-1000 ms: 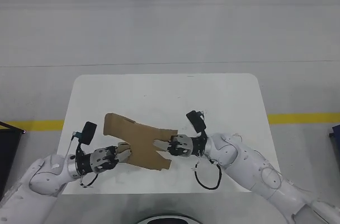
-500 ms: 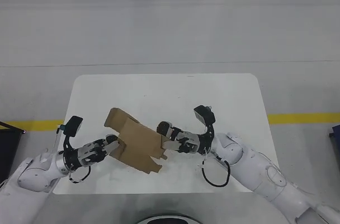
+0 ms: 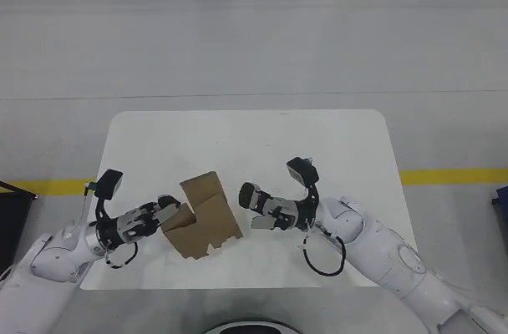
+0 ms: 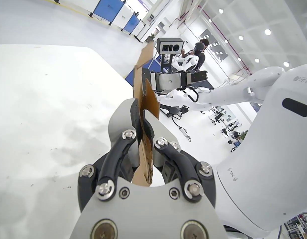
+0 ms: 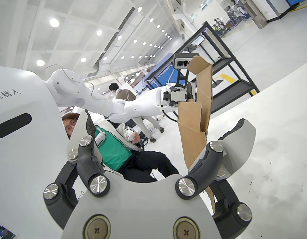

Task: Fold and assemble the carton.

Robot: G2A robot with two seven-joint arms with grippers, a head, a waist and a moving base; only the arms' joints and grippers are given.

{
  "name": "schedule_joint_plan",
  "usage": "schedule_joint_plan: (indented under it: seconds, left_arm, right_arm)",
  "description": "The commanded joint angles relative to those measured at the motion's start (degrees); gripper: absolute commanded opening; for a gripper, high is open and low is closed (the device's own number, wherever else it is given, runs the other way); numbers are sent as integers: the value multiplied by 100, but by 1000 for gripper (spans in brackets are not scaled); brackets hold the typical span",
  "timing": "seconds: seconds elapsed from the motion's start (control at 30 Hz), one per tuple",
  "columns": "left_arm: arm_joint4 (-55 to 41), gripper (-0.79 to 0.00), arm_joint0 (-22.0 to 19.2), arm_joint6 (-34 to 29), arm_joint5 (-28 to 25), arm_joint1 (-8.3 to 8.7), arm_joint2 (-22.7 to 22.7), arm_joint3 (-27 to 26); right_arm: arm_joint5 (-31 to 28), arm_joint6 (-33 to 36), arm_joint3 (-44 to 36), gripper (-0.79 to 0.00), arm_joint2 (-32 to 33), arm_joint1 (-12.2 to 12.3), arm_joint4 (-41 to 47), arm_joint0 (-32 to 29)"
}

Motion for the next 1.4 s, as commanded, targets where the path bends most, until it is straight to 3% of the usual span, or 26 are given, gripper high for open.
schedule_joint_plan:
  seconds: [0.0,0.23,0.57,0.87,0.9,0.93,1.0,1.03,1.37]
  left_arm:
    - [-126,-785,14,66,0,-18,-16,18]
    - [-767,-785,-62,-17,0,-87,8,220]
    - [-1643,-785,-192,-347,0,-184,24,479]
    - [-2732,-785,-324,-782,0,-258,106,785]
    - [-2801,-785,-351,-839,0,-266,121,811]
    - [-2844,-785,-380,-906,0,-272,128,826]
    - [-2906,-785,-414,-1018,0,-286,136,845]
    - [-2934,-785,-425,-1052,0,-294,137,850]
    - [-3075,-785,-445,-1127,0,-349,144,760]
  right_arm:
    - [0,-16,110,0,62,-21,-93,29]
    - [69,-191,562,0,238,-96,-461,54]
    - [561,151,660,0,126,-187,-764,103]
    - [759,930,908,0,-44,-232,-549,221]
    - [807,930,945,-25,-57,-248,-565,252]
    - [866,876,991,-160,-56,-268,-591,282]
    - [940,699,1057,-342,-57,-312,-680,322]
    - [960,613,1084,-388,-60,-334,-745,333]
    - [1209,23,1276,-391,-220,-552,-1569,422]
